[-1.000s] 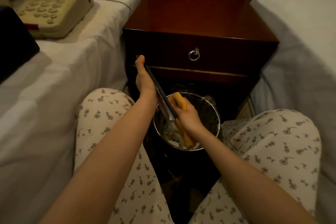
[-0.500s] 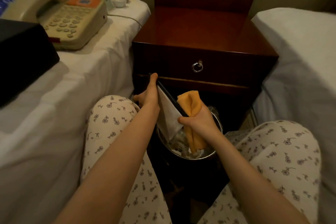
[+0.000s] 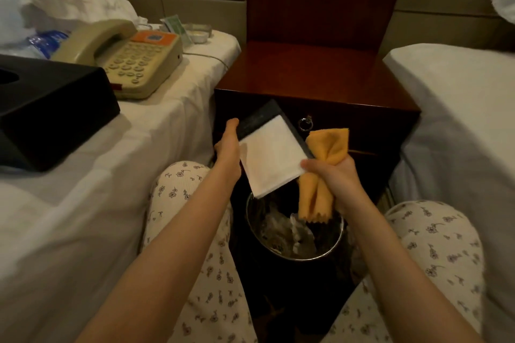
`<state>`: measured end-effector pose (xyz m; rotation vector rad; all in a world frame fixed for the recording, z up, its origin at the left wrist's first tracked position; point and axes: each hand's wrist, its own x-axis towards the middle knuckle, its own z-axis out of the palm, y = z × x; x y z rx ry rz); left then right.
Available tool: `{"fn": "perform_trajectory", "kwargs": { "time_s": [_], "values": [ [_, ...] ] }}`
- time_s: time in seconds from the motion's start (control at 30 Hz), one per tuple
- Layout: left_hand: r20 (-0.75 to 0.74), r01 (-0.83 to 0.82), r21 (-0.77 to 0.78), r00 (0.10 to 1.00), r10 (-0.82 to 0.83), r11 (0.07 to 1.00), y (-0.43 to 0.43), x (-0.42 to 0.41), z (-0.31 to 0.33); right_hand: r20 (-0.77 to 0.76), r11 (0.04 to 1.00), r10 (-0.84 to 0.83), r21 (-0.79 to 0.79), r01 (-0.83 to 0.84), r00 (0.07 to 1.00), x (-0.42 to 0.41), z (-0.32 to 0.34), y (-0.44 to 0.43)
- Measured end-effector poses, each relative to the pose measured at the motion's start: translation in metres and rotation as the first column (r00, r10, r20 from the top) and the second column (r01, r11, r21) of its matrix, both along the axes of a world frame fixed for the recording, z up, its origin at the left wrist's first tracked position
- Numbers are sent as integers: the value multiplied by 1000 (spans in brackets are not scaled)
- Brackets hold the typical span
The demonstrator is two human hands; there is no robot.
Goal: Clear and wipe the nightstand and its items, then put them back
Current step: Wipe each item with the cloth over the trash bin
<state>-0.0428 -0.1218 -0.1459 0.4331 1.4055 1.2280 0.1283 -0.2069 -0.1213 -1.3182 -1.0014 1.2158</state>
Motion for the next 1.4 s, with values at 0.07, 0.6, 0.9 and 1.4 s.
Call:
{"fn": "perform_trajectory", "kwargs": {
  "time_s": [0.07,0.6,0.9,1.4],
  "values": [
    [-115,71,88,992,-60,994,-6,-4,18,-150,1000,-13,-20,10,989,0,9,3],
    [-299,-252,595,812,501,763,-110,-104,161,-165,885,456,186,-426,875,-103,98,8],
    [-495,-500,575,417,762,647,-197,-198,169,55,704,665,289,-649,745,-207,130,-33],
    [-685,-709,175,411,602,683,-305,-269,141,476,491,749,67,-868,460,-310,115,-103]
  ]
}}
